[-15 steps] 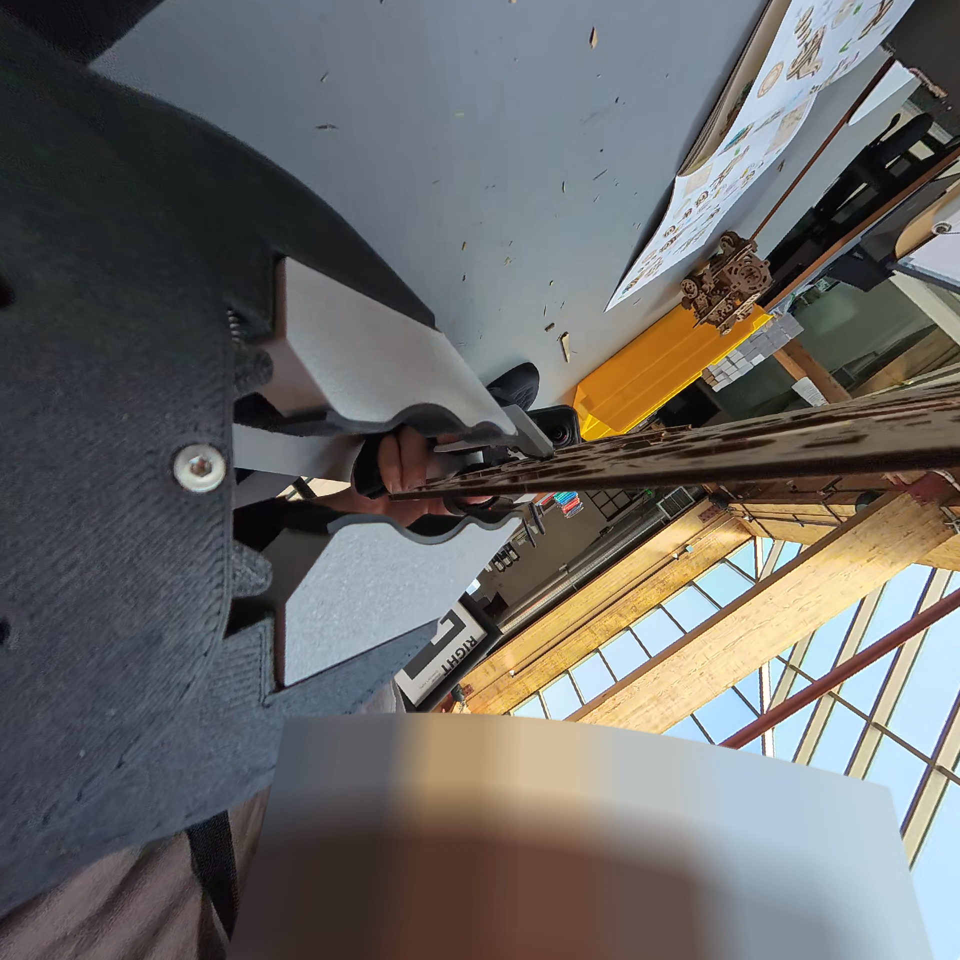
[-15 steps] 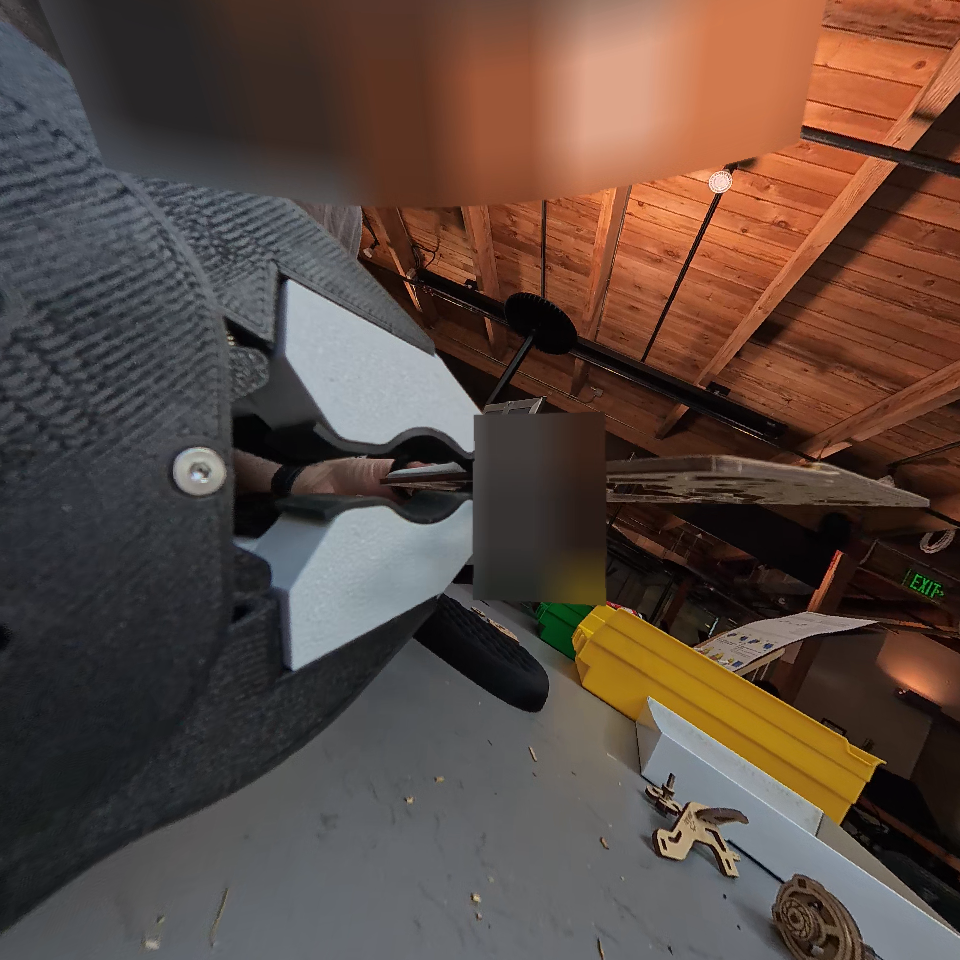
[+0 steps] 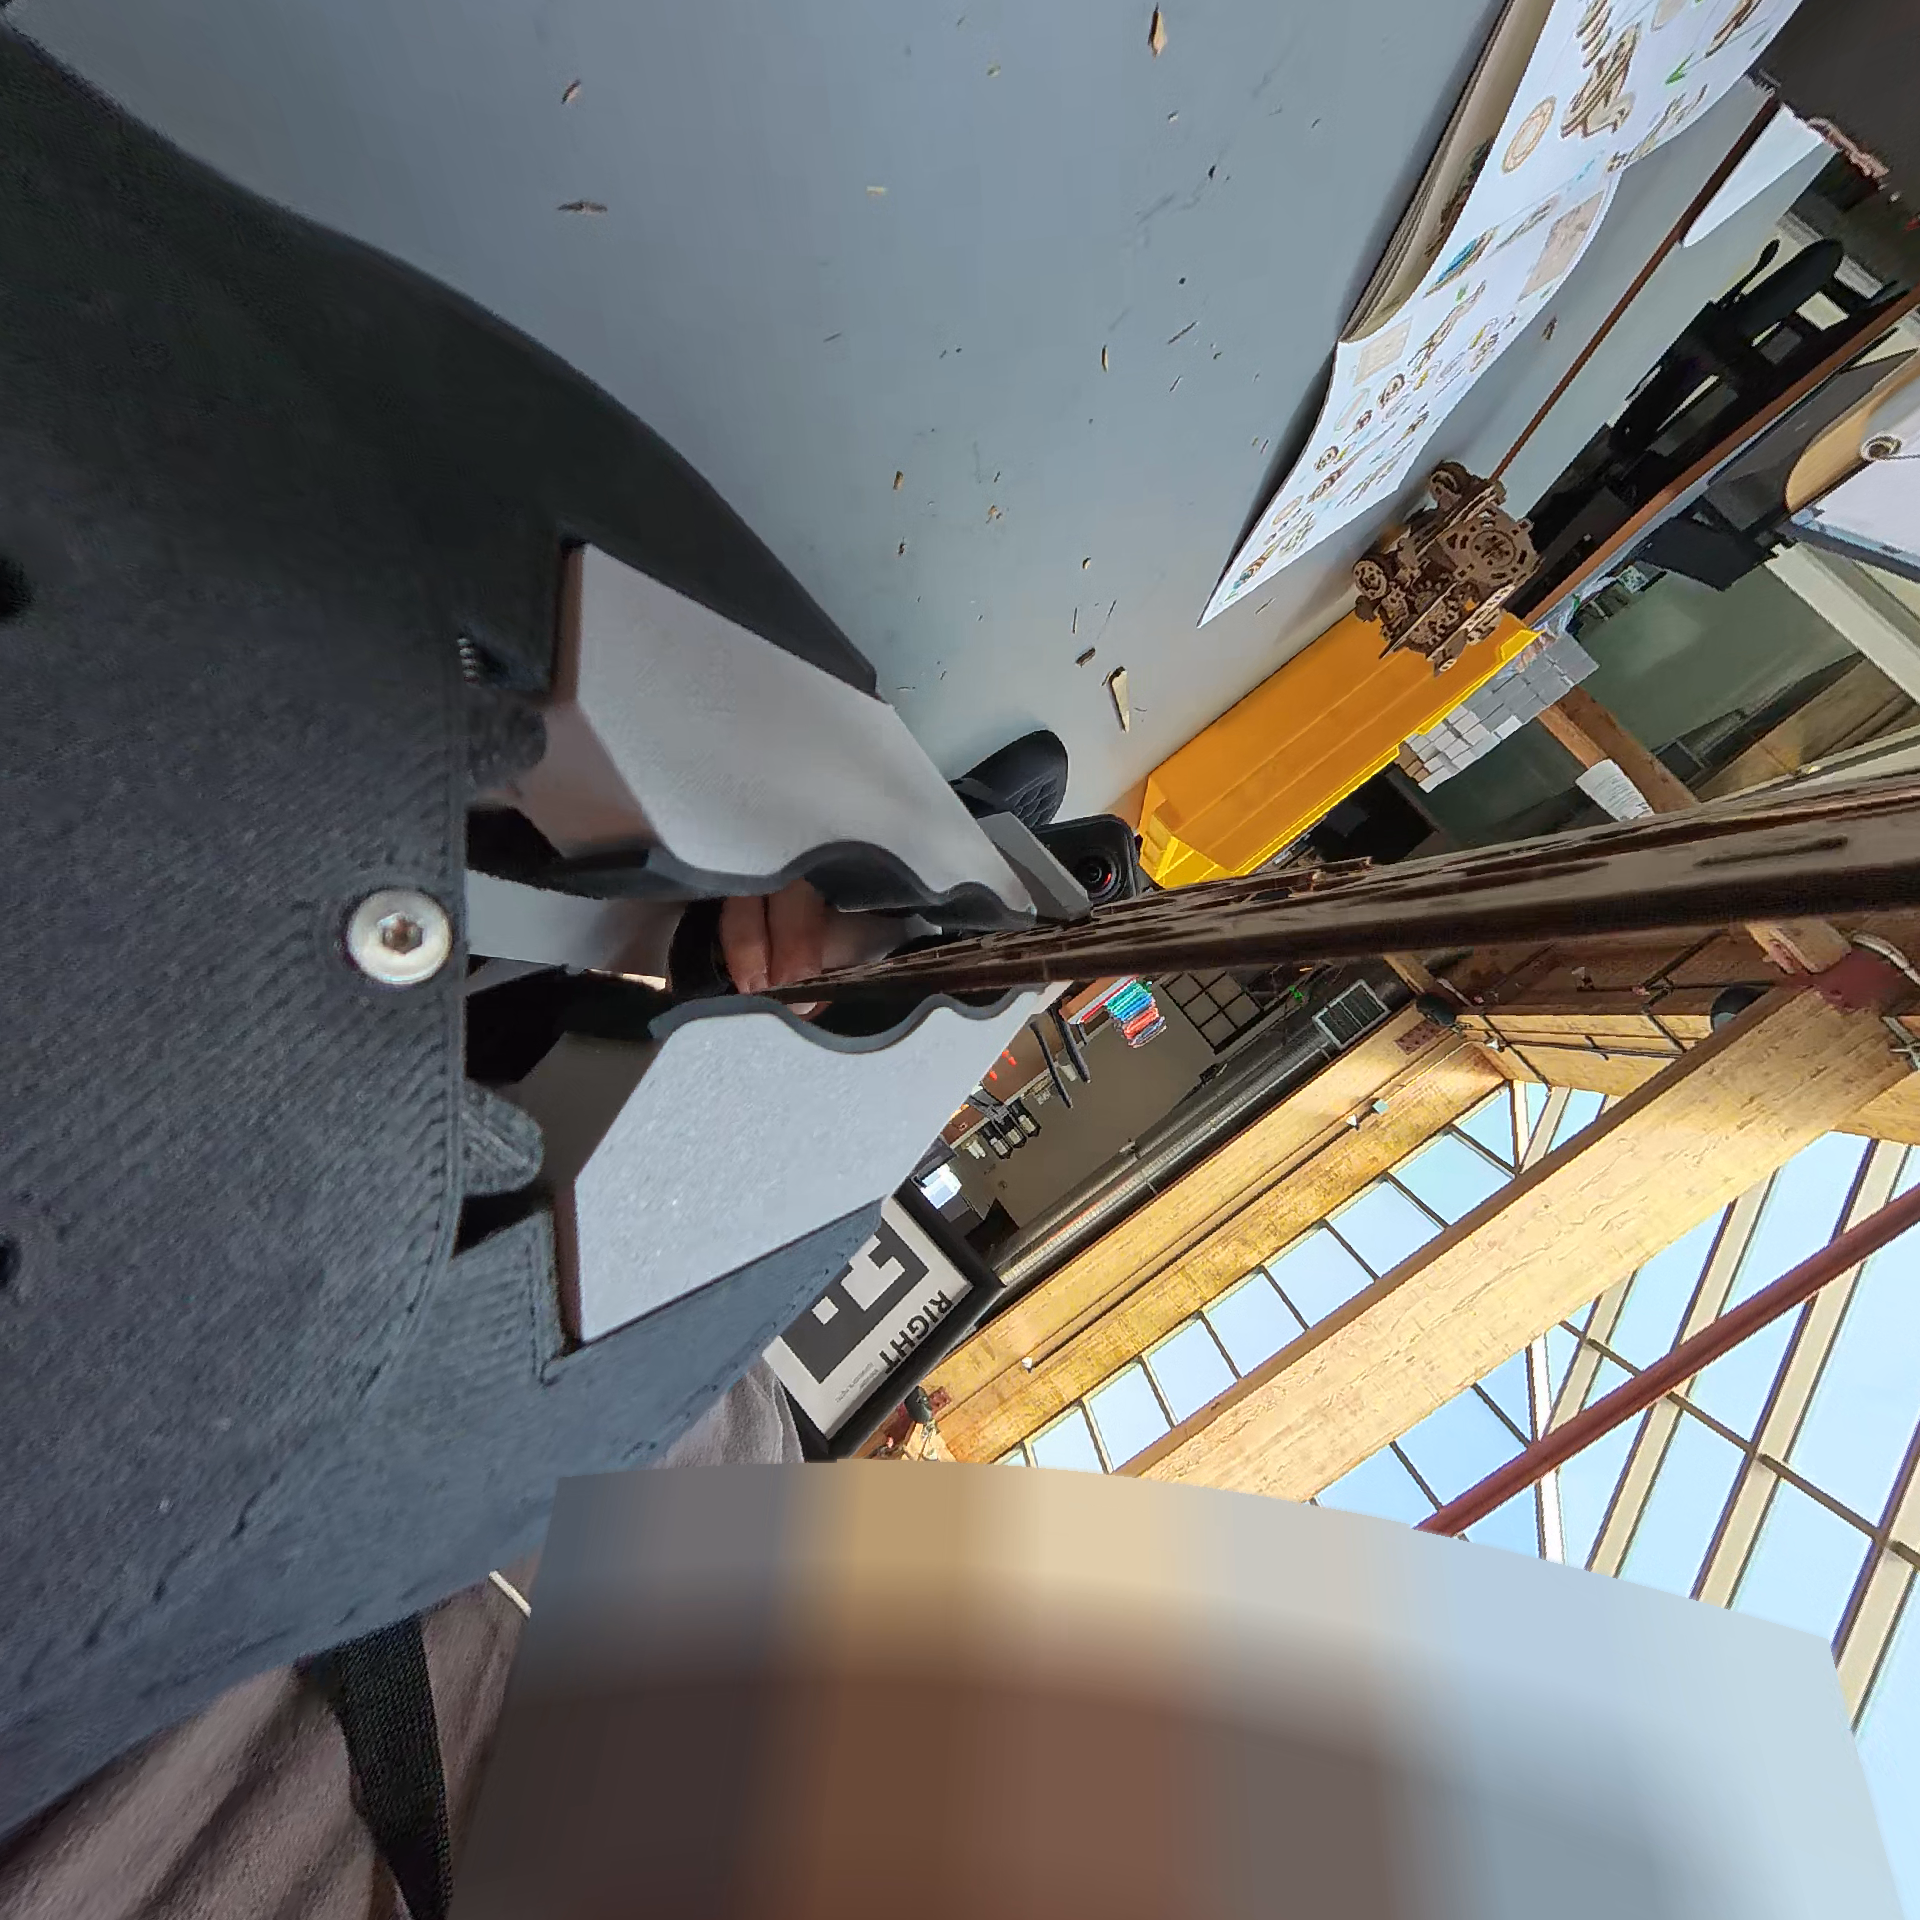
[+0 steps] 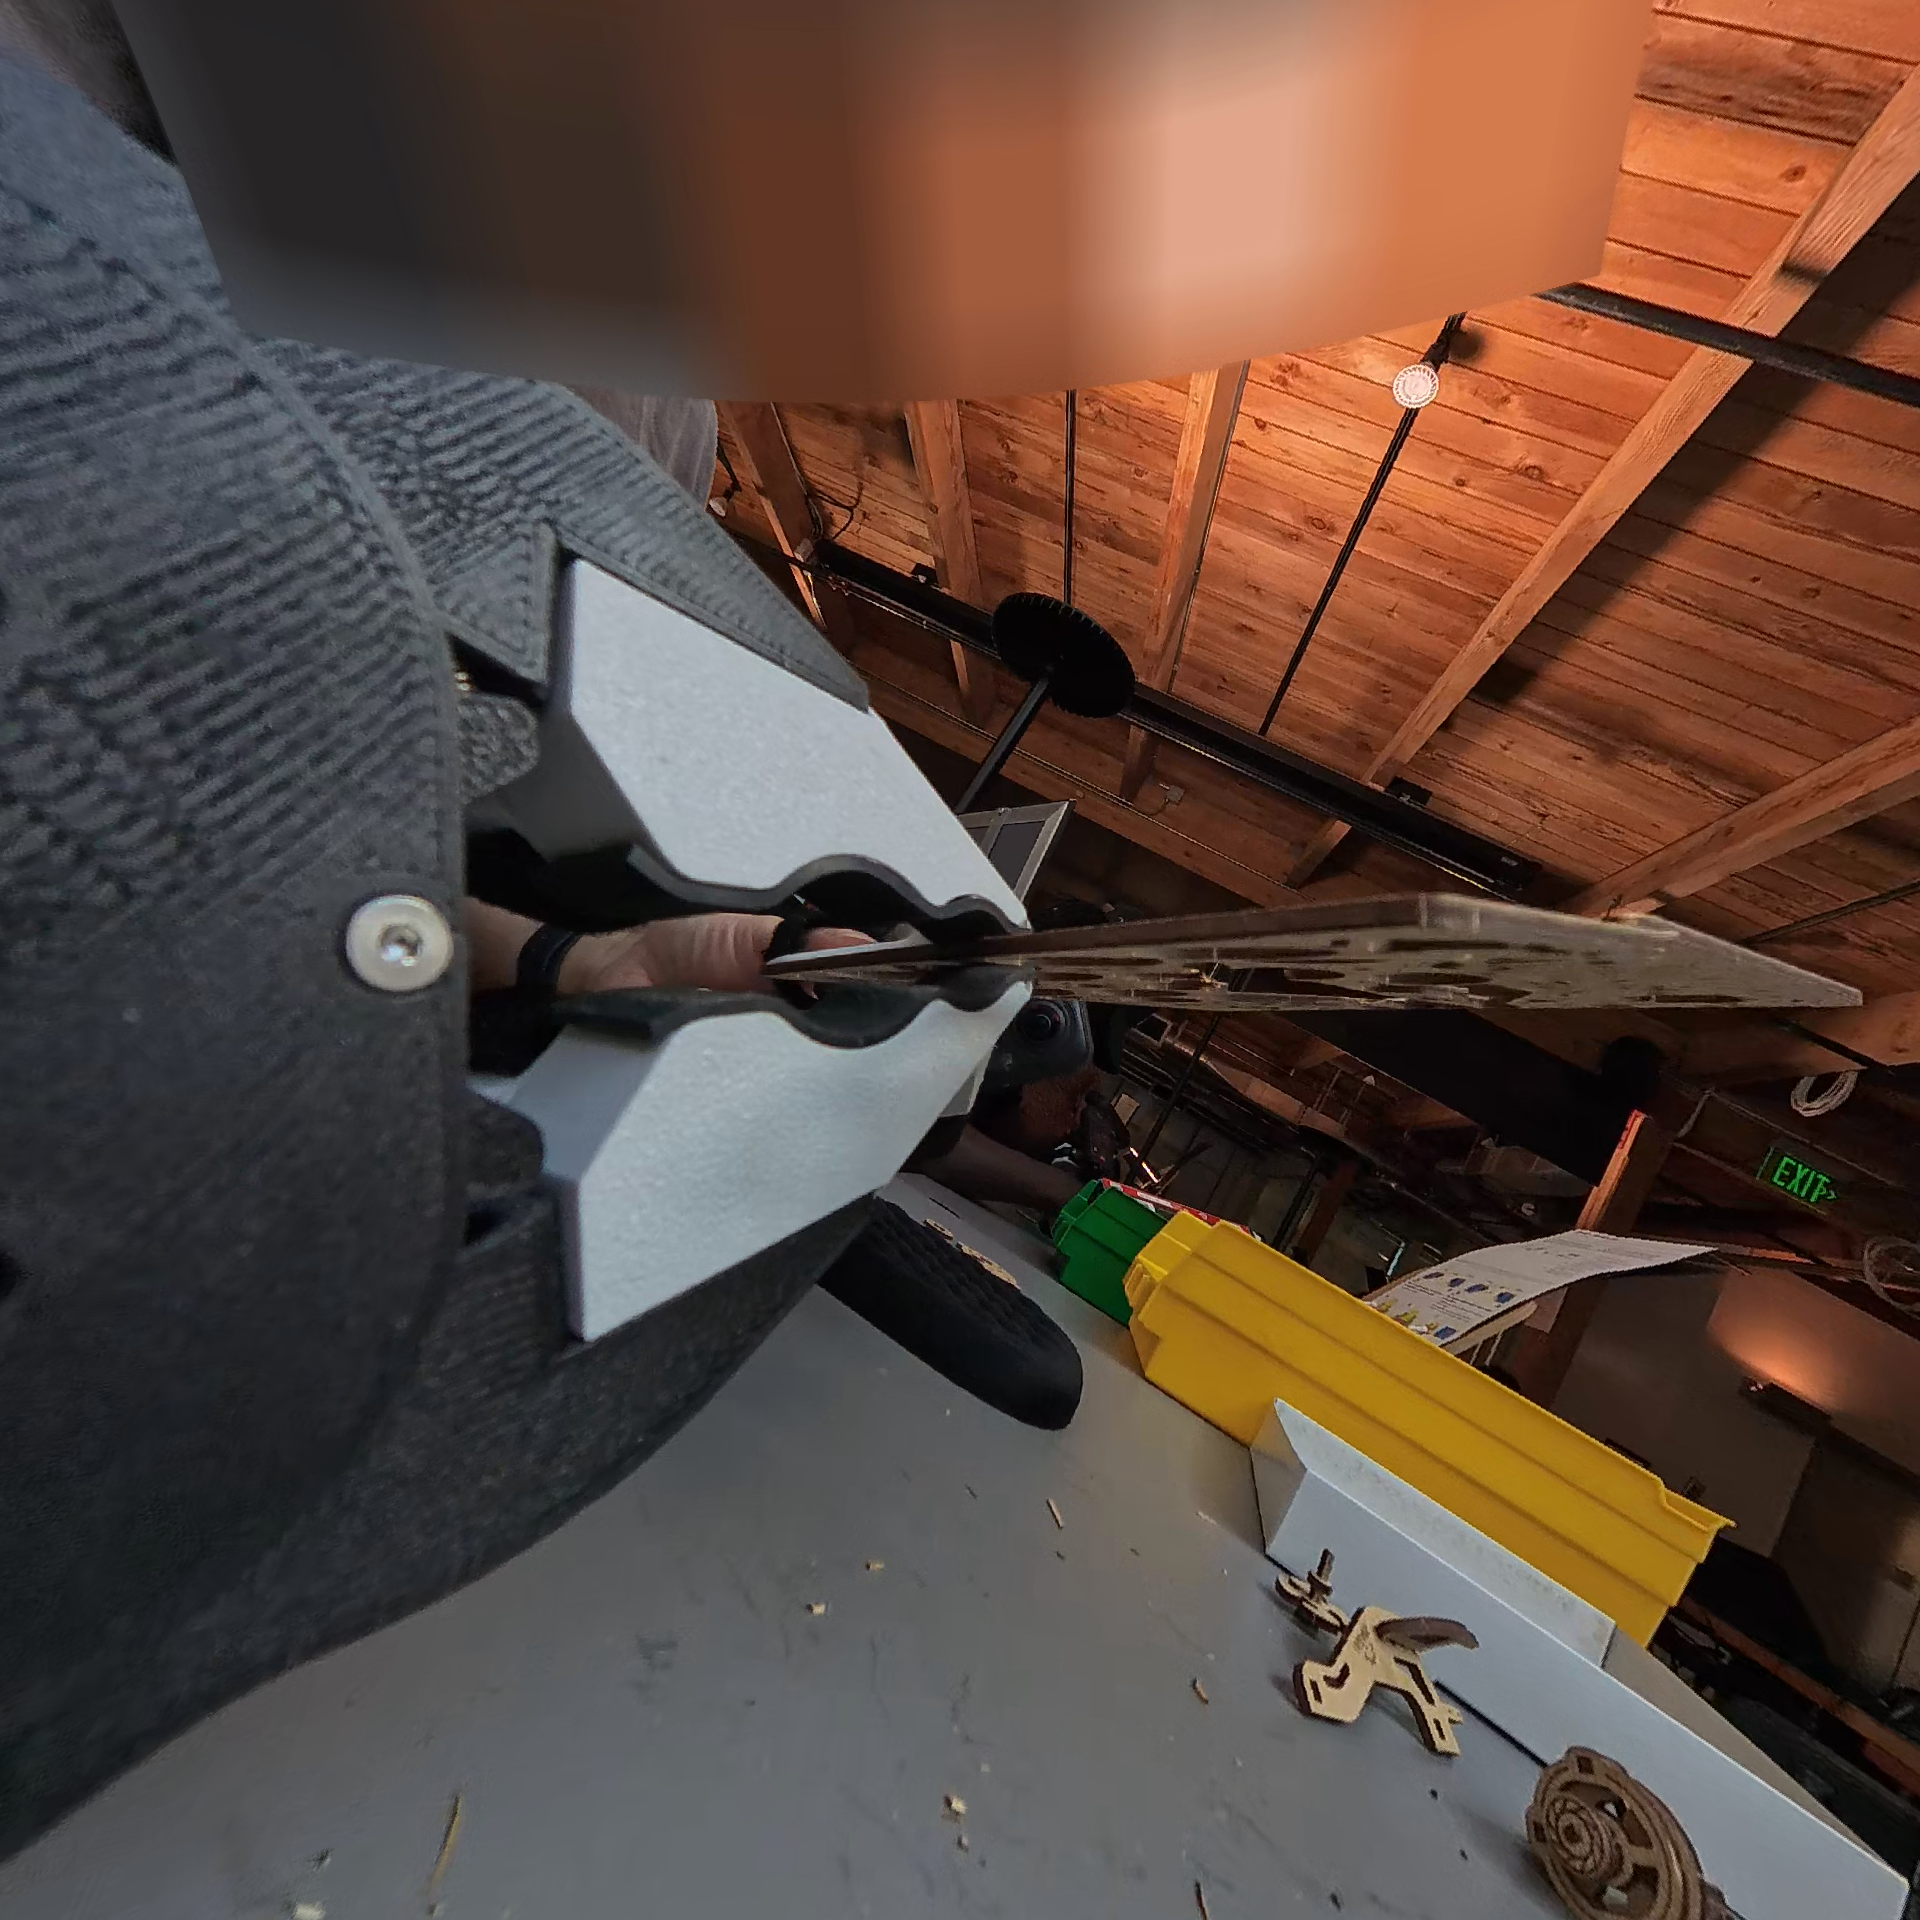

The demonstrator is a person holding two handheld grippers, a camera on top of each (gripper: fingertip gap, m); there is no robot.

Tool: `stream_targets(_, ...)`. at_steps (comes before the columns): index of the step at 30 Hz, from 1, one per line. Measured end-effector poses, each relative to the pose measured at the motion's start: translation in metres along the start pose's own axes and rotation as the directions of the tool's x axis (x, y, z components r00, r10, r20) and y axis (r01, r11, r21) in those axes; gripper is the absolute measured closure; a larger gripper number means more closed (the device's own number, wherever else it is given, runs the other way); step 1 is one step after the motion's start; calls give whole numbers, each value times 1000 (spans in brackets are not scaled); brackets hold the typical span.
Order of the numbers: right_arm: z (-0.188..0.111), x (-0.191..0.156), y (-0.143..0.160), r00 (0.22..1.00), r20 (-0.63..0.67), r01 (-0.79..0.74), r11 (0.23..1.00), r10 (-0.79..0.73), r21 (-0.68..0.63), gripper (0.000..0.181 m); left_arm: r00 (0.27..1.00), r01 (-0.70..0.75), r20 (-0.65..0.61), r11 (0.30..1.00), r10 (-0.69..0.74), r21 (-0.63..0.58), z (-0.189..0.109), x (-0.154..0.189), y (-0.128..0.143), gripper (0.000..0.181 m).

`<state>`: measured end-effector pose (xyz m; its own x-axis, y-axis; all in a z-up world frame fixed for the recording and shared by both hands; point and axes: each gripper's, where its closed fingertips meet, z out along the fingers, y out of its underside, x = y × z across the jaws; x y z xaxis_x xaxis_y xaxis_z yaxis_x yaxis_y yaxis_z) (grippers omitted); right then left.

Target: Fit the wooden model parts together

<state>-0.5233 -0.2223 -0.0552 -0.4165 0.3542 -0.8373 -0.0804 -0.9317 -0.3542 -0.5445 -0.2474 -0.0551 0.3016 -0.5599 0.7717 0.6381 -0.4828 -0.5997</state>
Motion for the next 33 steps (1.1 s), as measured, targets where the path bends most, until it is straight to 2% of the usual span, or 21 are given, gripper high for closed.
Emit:
stream_targets(11,-2,2,0,1000,-19,11,1000,-11,11,180,1000,22,-10,1000,-22,1,1,-1,0,177)
stream_targets(27,-4,7,-3,999,-45,-12,1000,13,29,180,997,-25,68,1000,24,15,2,-9,-7,179)
stream_targets(33,-2,10,0,998,-56,-17,1000,17,8,180,996,-18,81,998,23,-60,8,-12,7,177)
